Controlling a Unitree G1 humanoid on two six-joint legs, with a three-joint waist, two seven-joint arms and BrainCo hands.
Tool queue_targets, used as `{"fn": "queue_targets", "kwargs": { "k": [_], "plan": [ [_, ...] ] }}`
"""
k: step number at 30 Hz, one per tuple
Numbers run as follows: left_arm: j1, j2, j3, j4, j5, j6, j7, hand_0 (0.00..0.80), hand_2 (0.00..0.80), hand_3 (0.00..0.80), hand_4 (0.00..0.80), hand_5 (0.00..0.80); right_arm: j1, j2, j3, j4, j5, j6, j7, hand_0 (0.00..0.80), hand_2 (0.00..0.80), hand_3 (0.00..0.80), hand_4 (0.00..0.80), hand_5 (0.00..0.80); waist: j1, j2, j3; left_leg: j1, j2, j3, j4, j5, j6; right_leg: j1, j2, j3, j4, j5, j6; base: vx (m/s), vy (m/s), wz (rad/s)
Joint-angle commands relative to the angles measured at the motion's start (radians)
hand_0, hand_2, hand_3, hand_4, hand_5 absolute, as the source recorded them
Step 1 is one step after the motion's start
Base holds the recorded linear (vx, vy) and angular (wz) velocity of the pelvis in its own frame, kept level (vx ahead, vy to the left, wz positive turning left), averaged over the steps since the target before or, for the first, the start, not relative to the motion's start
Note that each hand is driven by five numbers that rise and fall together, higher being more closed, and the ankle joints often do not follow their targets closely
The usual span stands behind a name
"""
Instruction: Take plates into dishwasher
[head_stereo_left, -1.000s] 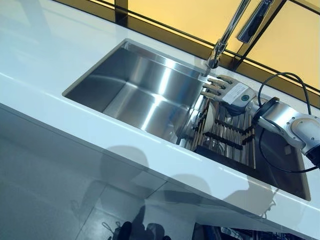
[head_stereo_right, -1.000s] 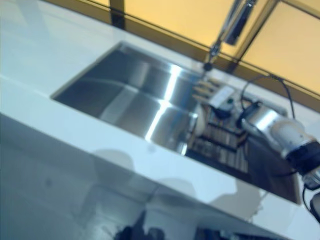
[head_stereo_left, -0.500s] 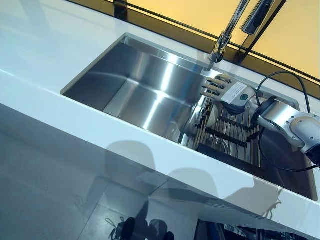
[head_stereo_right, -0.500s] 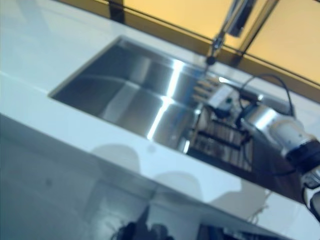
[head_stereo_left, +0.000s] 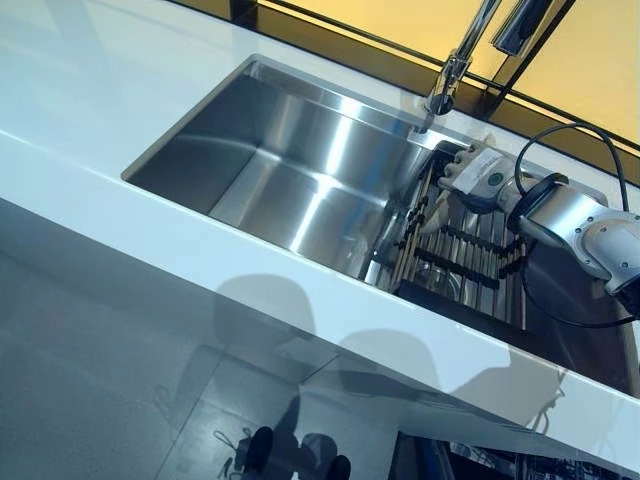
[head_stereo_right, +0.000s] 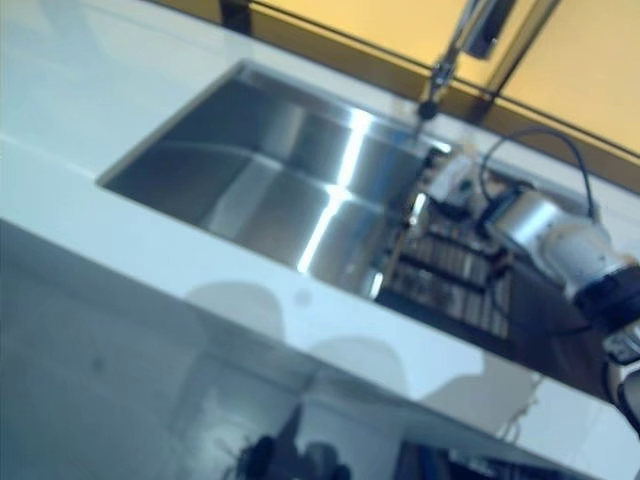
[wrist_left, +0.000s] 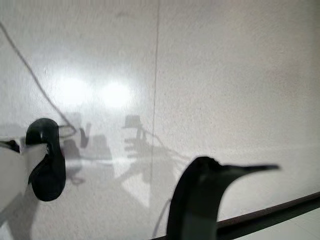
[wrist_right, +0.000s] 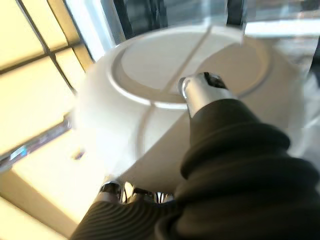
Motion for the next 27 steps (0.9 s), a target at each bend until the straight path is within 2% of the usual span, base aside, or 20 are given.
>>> {"fn": "queue_targets", "kwargs": {
  "k": [1, 18, 27],
  "plan": [
    [0.015, 0.005, 0.000, -0.023, -0.010, -0.014, -0.005, 0.000, 0.000, 0.000, 0.000, 0.000, -0.046, -0.022, 0.046, -0.008, 0.042, 0.038, -0.002, 0.800, 0.800, 0.800, 0.800, 0.800, 0.024, 0.003, 0.021, 0.026, -0.022, 0.050, -0.024, -0.081, 0.043, -0.016, 0.007, -0.012, 0.038, -0.005, 0.036, 0.000, 0.000, 0.00],
    [0.031, -0.006, 0.017, 0.005, 0.019, -0.021, -0.015, 0.000, 0.000, 0.000, 0.000, 0.000, -0.002, -0.026, 0.028, 0.044, 0.023, -0.018, 0.047, 0.800, 0.800, 0.800, 0.800, 0.800, -0.003, -0.010, -0.051, 0.088, -0.015, 0.079, -0.025, -0.105, 0.049, 0.028, 0.011, 0.016, 0.032, -0.005, 0.039, -0.001, 0.004, -0.03],
    [0.039, -0.026, 0.033, 0.039, 0.049, -0.025, -0.019, 0.000, 0.000, 0.000, 0.000, 0.000, 0.043, -0.072, -0.011, 0.058, 0.037, -0.038, 0.032, 0.800, 0.800, 0.800, 0.800, 0.800, -0.052, -0.023, -0.143, 0.151, -0.011, 0.117, -0.022, -0.133, 0.059, 0.071, 0.021, 0.072, 0.031, -0.008, 0.045, 0.004, 0.023, -0.18]
  ]
}}
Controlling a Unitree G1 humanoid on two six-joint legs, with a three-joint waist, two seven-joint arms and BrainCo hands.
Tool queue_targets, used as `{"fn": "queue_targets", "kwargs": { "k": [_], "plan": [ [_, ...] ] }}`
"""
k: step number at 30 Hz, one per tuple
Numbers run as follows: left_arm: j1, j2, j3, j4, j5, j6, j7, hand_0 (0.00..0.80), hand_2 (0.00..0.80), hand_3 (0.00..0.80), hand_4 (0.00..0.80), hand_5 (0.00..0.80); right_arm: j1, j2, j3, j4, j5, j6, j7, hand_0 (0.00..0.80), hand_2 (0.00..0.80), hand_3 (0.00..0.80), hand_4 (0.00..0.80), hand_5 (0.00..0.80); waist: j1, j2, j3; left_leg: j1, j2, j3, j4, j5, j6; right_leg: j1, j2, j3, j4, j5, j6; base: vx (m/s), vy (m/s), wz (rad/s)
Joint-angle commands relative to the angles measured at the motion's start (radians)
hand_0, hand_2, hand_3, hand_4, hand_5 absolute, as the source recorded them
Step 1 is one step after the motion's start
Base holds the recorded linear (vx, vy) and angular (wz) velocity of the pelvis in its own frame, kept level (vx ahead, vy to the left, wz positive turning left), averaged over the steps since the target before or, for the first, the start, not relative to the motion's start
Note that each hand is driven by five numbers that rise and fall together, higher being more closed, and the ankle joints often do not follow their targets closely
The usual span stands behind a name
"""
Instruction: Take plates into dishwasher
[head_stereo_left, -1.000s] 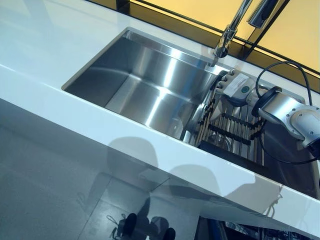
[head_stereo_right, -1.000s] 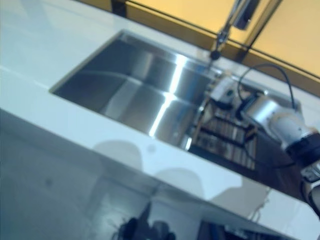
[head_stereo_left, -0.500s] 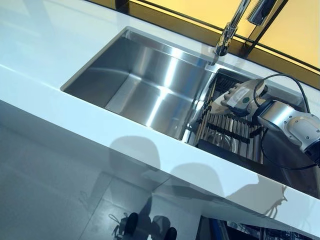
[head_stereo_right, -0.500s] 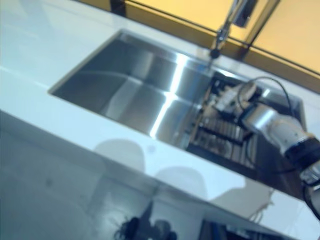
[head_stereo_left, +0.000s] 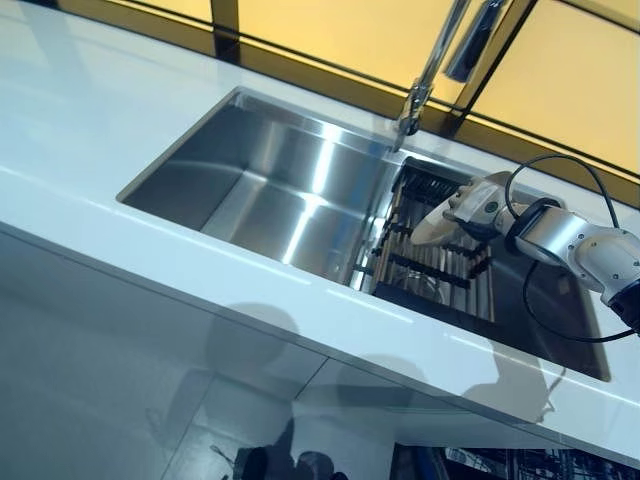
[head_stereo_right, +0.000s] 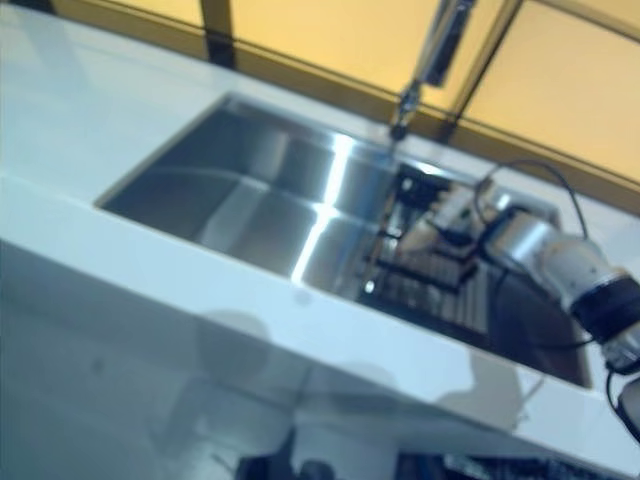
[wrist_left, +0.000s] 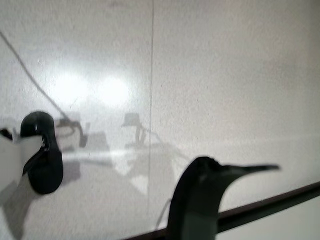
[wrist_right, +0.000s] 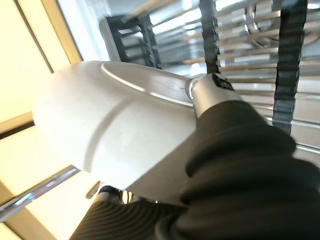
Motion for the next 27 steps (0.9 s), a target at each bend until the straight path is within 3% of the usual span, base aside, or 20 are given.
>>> {"fn": "queue_targets", "kwargs": {
  "k": [1, 15, 25, 27],
  "plan": [
    [0.035, -0.023, 0.008, 0.049, 0.043, -0.025, -0.011, 0.000, 0.000, 0.000, 0.000, 0.000, 0.008, -0.078, -0.035, 0.020, 0.039, 0.023, -0.013, 0.800, 0.800, 0.800, 0.800, 0.800, -0.028, 0.004, -0.132, 0.031, -0.022, 0.041, 0.005, -0.129, 0.054, -0.006, 0.022, 0.015, 0.033, -0.018, 0.059, -0.003, 0.018, -0.30],
    [0.037, -0.054, 0.023, 0.091, 0.130, -0.027, -0.044, 0.000, 0.000, 0.000, 0.000, 0.000, 0.121, -0.200, -0.153, 0.069, 0.234, 0.124, 0.009, 0.800, 0.800, 0.800, 0.800, 0.800, -0.107, 0.026, -0.247, 0.098, -0.025, 0.107, 0.030, -0.174, 0.067, 0.023, 0.029, 0.099, 0.040, -0.022, 0.069, 0.018, 0.036, -0.28],
    [0.051, -0.058, 0.031, 0.117, 0.201, -0.012, -0.059, 0.000, 0.000, 0.000, 0.000, 0.000, 0.366, -0.338, -0.387, 0.140, 0.416, 0.176, -0.032, 0.800, 0.800, 0.800, 0.800, 0.800, -0.174, 0.037, -0.303, 0.120, -0.015, 0.161, 0.044, -0.197, 0.070, 0.015, 0.036, 0.149, 0.054, -0.020, 0.082, 0.007, 0.007, -0.17],
    [0.056, -0.061, 0.042, 0.122, 0.207, -0.019, -0.061, 0.000, 0.000, 0.000, 0.000, 0.000, 0.477, -0.363, -0.493, 0.153, 0.514, 0.188, -0.046, 0.800, 0.800, 0.800, 0.800, 0.800, -0.200, 0.040, -0.314, 0.125, -0.011, 0.176, 0.047, -0.202, 0.070, 0.011, 0.042, 0.168, 0.053, -0.016, 0.085, 0.000, -0.004, -0.24]
  ]
}}
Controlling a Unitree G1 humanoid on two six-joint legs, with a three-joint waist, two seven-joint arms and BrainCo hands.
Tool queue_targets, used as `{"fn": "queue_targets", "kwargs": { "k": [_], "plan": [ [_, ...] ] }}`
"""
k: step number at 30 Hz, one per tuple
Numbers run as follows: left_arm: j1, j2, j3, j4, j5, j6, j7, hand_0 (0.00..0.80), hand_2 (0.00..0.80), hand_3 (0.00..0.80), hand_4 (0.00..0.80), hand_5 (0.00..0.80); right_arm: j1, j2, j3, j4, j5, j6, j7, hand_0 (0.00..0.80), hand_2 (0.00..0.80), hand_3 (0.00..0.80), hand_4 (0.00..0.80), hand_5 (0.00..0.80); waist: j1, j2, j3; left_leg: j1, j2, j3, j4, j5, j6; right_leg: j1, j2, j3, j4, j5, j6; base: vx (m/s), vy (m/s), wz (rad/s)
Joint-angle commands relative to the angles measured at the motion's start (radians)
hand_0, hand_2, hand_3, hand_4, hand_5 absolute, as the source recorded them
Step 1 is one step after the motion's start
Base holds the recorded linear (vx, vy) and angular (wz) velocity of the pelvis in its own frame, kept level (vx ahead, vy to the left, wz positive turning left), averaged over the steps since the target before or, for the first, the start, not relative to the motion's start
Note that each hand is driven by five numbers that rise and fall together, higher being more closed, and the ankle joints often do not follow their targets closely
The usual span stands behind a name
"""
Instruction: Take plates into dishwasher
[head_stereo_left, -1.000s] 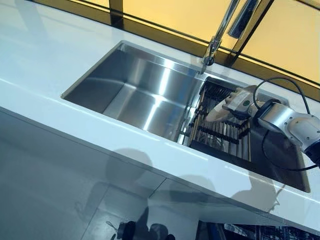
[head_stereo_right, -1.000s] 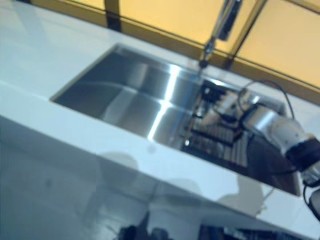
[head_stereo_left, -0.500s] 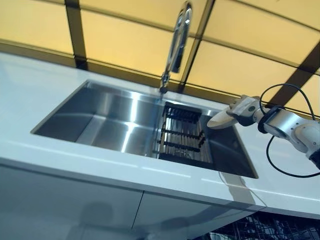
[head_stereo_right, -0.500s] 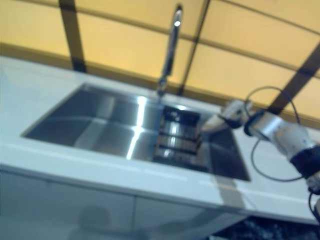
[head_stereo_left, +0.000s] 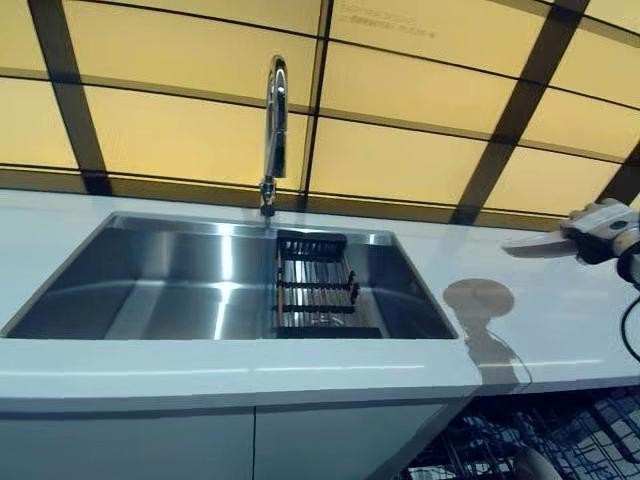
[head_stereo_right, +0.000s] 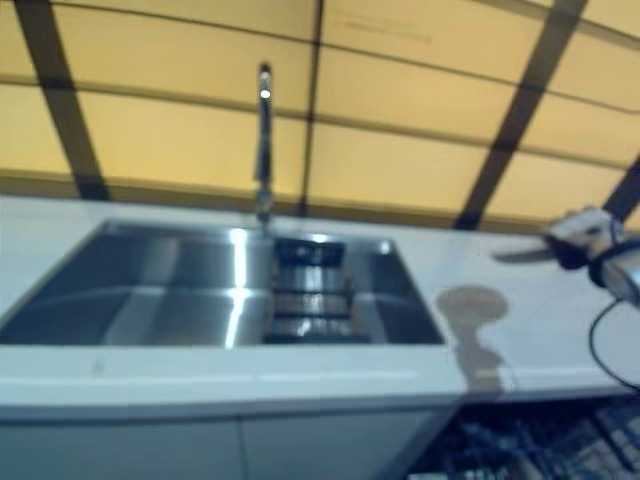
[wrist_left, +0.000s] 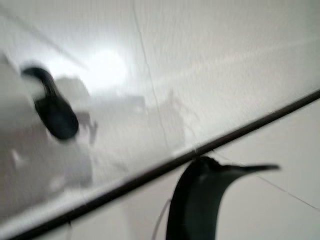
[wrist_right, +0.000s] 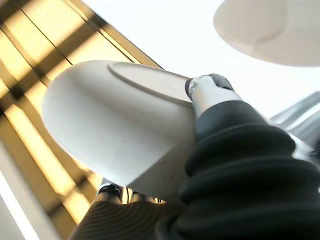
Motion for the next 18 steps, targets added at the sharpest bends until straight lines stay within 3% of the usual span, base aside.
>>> {"fn": "queue_targets", "kwargs": {
  "k": [1, 4, 8, 11, 18],
  "plan": [
    [-0.022, 0.006, 0.024, 0.042, 0.057, -0.012, -0.012, 0.000, 0.000, 0.000, 0.000, 0.000, 0.051, -0.085, -0.171, 0.047, 0.162, 0.089, -0.055, 0.800, 0.800, 0.800, 0.800, 0.800, -0.005, -0.002, -0.031, 0.008, -0.028, -0.027, 0.050, -0.132, 0.061, -0.005, 0.024, -0.013, 0.055, -0.027, 0.094, -0.003, -0.015, -0.26],
    [-0.021, 0.005, 0.027, 0.042, 0.059, -0.019, -0.007, 0.000, 0.000, 0.000, 0.000, 0.000, 0.242, -0.094, -0.361, 0.075, 0.278, 0.107, -0.066, 0.800, 0.800, 0.800, 0.800, 0.800, -0.036, 0.000, -0.036, 0.012, -0.022, -0.010, 0.048, -0.134, 0.062, -0.015, 0.032, 0.012, 0.052, -0.018, 0.097, -0.017, -0.027, -0.18],
    [-0.024, 0.011, 0.027, 0.041, 0.060, -0.021, -0.009, 0.000, 0.000, 0.000, 0.000, 0.000, 0.371, -0.098, -0.486, 0.089, 0.332, 0.110, -0.071, 0.800, 0.800, 0.800, 0.800, 0.800, -0.049, 0.001, -0.036, 0.011, -0.018, 0.000, 0.048, -0.134, 0.062, -0.023, 0.036, 0.022, 0.054, -0.015, 0.098, -0.018, -0.024, -0.16],
    [-0.030, 0.015, 0.025, 0.046, 0.044, -0.016, -0.006, 0.000, 0.000, 0.000, 0.000, 0.000, 0.585, -0.069, -0.701, 0.099, 0.439, 0.107, -0.095, 0.800, 0.800, 0.800, 0.800, 0.800, -0.078, 0.005, -0.038, 0.011, -0.013, 0.017, 0.051, -0.136, 0.062, -0.031, 0.044, 0.044, 0.055, -0.013, 0.096, -0.013, -0.031, -0.19],
    [-0.029, 0.009, 0.023, 0.051, 0.042, -0.010, -0.005, 0.000, 0.000, 0.000, 0.000, 0.000, 0.820, 0.011, -0.903, 0.104, 0.518, 0.091, -0.106, 0.800, 0.800, 0.800, 0.800, 0.800, -0.101, 0.017, -0.037, 0.015, -0.009, 0.035, 0.040, -0.133, 0.059, -0.040, 0.052, 0.059, 0.051, -0.011, 0.092, 0.006, -0.015, -0.16]
  ]
}}
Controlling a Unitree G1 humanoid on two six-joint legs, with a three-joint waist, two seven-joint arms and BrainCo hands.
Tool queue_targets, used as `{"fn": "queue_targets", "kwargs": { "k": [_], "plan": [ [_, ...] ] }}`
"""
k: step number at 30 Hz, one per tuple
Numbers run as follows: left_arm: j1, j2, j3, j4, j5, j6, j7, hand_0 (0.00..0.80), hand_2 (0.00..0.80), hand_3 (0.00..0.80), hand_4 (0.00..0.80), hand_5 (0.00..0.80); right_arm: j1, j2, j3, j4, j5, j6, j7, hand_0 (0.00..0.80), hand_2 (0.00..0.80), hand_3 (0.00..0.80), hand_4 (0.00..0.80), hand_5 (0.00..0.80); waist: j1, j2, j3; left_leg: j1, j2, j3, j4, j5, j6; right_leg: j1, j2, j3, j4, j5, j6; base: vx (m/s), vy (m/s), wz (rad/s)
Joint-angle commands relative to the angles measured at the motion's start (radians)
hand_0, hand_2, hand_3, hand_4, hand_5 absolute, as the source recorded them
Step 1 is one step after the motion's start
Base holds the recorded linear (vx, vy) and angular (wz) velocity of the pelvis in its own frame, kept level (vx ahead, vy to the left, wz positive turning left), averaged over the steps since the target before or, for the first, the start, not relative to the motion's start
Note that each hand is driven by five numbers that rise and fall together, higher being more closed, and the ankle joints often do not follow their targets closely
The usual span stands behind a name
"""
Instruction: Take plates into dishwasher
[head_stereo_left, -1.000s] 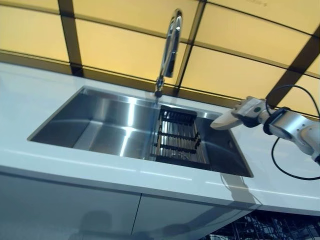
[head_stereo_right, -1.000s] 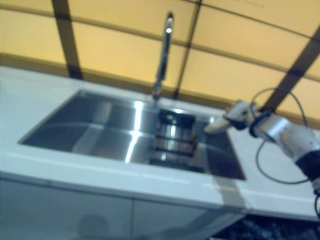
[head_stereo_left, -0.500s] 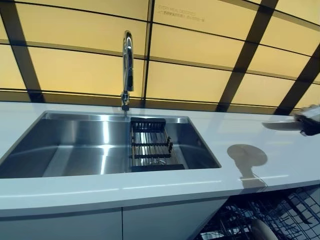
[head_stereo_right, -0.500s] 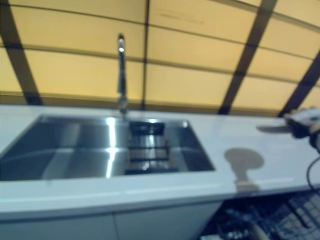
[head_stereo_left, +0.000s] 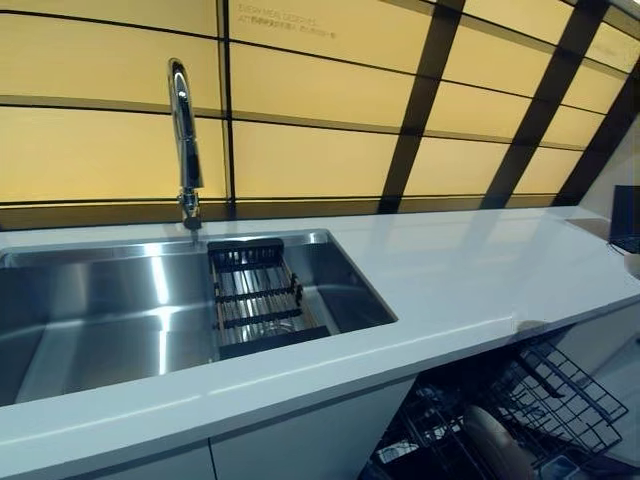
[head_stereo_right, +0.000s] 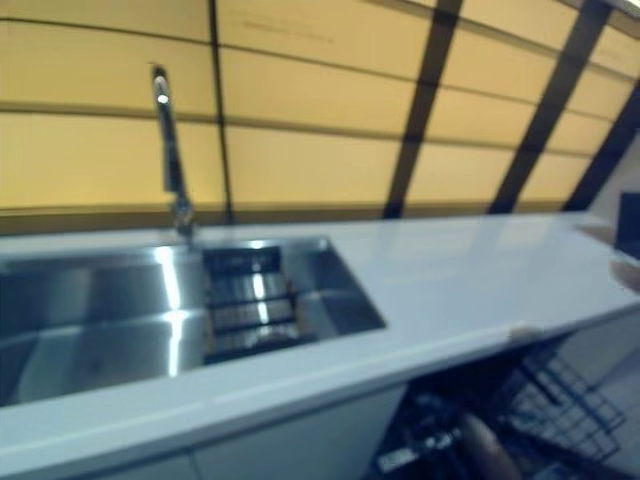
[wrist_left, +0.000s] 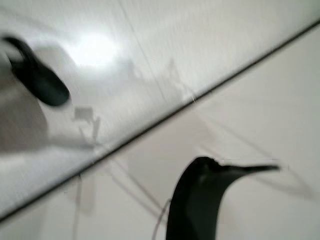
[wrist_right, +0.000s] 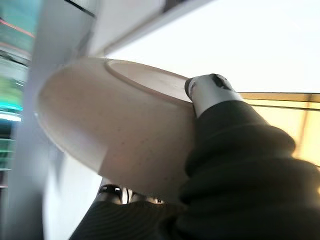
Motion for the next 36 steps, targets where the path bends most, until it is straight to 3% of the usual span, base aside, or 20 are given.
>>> {"fn": "queue_targets", "kwargs": {
  "k": [1, 7, 12, 16, 23, 36],
  "plan": [
    [-0.033, 0.008, 0.026, 0.043, 0.004, -0.008, -0.006, 0.000, 0.000, 0.000, 0.000, 0.000, -0.032, 0.026, -0.121, 0.053, 0.089, 0.013, -0.060, 0.800, 0.800, 0.800, 0.800, 0.800, 0.022, 0.014, 0.006, -0.001, -0.017, -0.064, 0.043, -0.105, 0.064, -0.010, 0.044, -0.003, 0.050, -0.023, 0.079, -0.009, -0.019, -0.03],
    [-0.042, 0.013, 0.029, 0.048, 0.001, -0.004, -0.014, 0.000, 0.000, 0.000, 0.000, 0.000, 0.008, 0.097, -0.142, 0.024, 0.153, 0.000, -0.045, 0.800, 0.800, 0.800, 0.800, 0.800, 0.011, 0.023, 0.015, -0.001, -0.016, -0.056, 0.041, -0.105, 0.065, -0.019, 0.047, 0.002, 0.052, -0.021, 0.078, 0.000, 0.000, 0.00],
    [-0.043, 0.008, 0.032, 0.050, 0.010, -0.012, -0.021, 0.000, 0.000, 0.000, 0.000, 0.000, -0.007, 0.210, -0.092, -0.010, 0.172, -0.022, -0.041, 0.800, 0.800, 0.800, 0.800, 0.800, 0.001, 0.039, 0.028, 0.000, -0.018, -0.053, 0.037, -0.103, 0.065, -0.024, 0.046, 0.000, 0.054, -0.026, 0.072, -0.007, -0.046, -0.01],
    [-0.042, 0.008, 0.030, 0.045, 0.011, -0.015, -0.022, 0.000, 0.000, 0.000, 0.000, 0.000, -0.017, 0.236, -0.072, -0.018, 0.187, -0.028, -0.044, 0.800, 0.800, 0.800, 0.800, 0.800, -0.002, 0.046, 0.035, 0.000, -0.020, -0.052, 0.036, -0.102, 0.064, -0.025, 0.045, -0.004, 0.055, -0.027, 0.070, -0.010, -0.017, 0.00],
    [-0.047, 0.009, 0.038, 0.027, 0.012, -0.018, -0.038, 0.000, 0.000, 0.000, 0.000, 0.000, -0.066, 0.323, 0.000, -0.091, 0.174, 0.016, -0.008, 0.800, 0.800, 0.800, 0.800, 0.800, -0.013, 0.076, 0.061, -0.010, -0.024, -0.047, 0.041, -0.099, 0.061, -0.041, 0.035, -0.011, 0.064, -0.034, 0.064, -0.035, -0.024, 0.00],
    [-0.047, 0.002, 0.040, -0.004, 0.009, -0.032, -0.050, 0.000, 0.000, 0.000, 0.000, 0.000, -0.129, 0.406, 0.072, -0.153, 0.161, 0.061, 0.025, 0.800, 0.800, 0.800, 0.800, 0.800, -0.022, 0.127, 0.112, -0.021, -0.026, -0.033, 0.050, -0.097, 0.048, -0.059, 0.015, -0.034, 0.070, -0.043, 0.058, -0.039, -0.011, 0.00]
  ]
}}
